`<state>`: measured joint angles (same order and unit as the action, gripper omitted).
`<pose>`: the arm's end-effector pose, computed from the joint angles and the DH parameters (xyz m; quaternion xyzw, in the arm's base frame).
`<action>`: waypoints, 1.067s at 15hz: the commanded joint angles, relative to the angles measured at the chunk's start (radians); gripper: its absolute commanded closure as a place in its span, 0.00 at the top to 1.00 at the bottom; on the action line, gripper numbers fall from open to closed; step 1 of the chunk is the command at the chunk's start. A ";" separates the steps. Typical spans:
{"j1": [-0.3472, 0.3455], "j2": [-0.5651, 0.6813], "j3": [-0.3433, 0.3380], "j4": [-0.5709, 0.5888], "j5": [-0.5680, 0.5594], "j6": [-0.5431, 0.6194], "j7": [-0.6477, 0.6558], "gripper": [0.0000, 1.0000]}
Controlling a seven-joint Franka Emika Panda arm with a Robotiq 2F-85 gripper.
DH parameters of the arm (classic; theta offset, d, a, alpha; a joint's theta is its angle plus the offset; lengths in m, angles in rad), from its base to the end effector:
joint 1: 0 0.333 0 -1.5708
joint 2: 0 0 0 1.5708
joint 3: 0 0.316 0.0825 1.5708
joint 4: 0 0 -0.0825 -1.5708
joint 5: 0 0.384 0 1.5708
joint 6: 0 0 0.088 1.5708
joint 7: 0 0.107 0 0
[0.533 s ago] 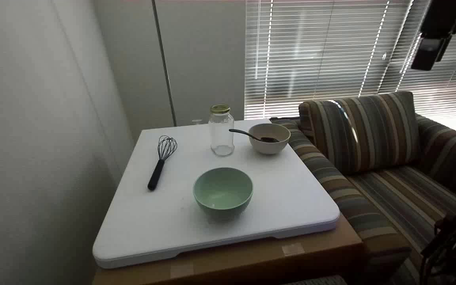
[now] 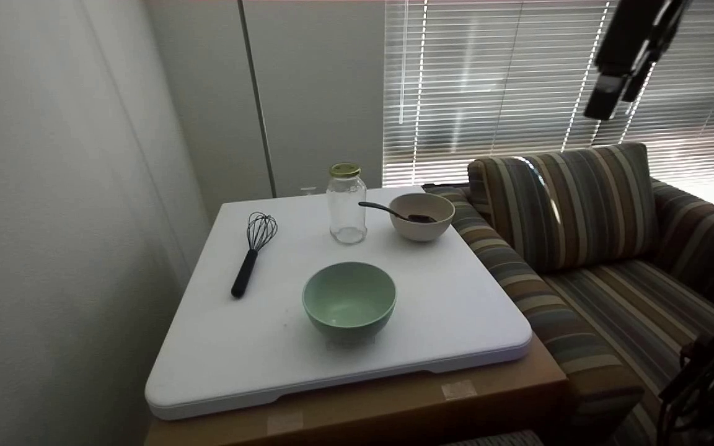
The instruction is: Uncover the jar and put the lid on the table
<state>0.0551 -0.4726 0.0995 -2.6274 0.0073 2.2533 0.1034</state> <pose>0.3891 0.0601 0.4103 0.9985 0.0191 0.0503 0.0135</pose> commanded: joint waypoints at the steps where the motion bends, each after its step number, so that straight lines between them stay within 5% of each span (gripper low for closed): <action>1: -0.031 0.248 0.047 0.129 -0.083 0.132 0.083 1.00; 5: -0.060 0.490 0.047 0.305 -0.266 0.233 0.274 1.00; 6: -0.015 0.354 0.033 0.195 -0.202 0.201 0.207 1.00; 16: -0.016 0.430 0.023 0.247 -0.233 0.241 0.214 1.00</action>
<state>0.0400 -0.0999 0.1379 -2.4156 -0.2088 2.4649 0.3287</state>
